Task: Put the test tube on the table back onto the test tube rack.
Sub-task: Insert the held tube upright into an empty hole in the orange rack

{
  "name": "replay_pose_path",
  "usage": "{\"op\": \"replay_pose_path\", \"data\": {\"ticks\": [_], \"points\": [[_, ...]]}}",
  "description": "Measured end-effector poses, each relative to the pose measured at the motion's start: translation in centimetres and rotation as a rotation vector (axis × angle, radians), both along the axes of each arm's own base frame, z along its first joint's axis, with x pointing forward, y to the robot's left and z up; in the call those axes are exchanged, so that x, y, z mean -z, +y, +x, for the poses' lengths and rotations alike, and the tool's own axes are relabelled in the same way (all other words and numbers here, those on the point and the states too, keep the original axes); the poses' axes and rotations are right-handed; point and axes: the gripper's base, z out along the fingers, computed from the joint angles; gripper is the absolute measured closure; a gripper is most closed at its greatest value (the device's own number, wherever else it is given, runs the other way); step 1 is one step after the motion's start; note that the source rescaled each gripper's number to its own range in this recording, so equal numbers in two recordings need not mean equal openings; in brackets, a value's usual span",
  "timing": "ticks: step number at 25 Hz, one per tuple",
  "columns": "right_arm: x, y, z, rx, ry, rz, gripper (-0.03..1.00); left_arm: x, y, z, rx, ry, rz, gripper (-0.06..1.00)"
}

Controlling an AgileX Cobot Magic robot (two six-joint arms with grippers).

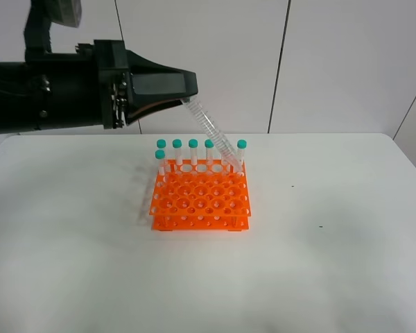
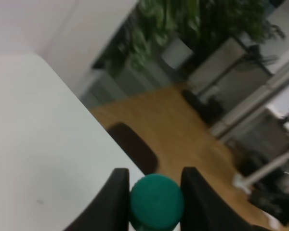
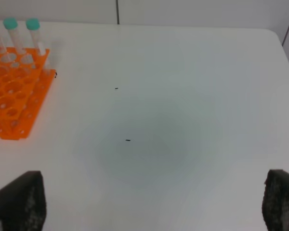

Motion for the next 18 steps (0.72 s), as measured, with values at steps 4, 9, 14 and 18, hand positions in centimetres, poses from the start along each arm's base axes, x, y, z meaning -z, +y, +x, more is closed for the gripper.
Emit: {"op": "replay_pose_path", "data": {"ticks": [4, 9, 14, 18], "points": [[0.0, 0.0, 0.0, 0.0, 0.0, 0.0, -0.03, -0.8, 1.1, -0.3, -0.082, -0.095, 0.089, 0.94], [0.0, 0.0, 0.0, 0.0, 0.0, 0.0, -0.03, -1.4, 2.3, -0.3, -0.142, -0.241, 0.3, 0.94], [0.0, 0.0, 0.0, 0.0, 0.0, 0.0, -0.03, -1.4, 3.3, 0.5, -0.233, -0.31, 0.496, 0.94], [0.0, 0.0, 0.0, 0.0, 0.0, 0.0, -0.03, -2.1, 2.8, 0.5, -0.305, -0.41, 0.517, 0.94]]}}
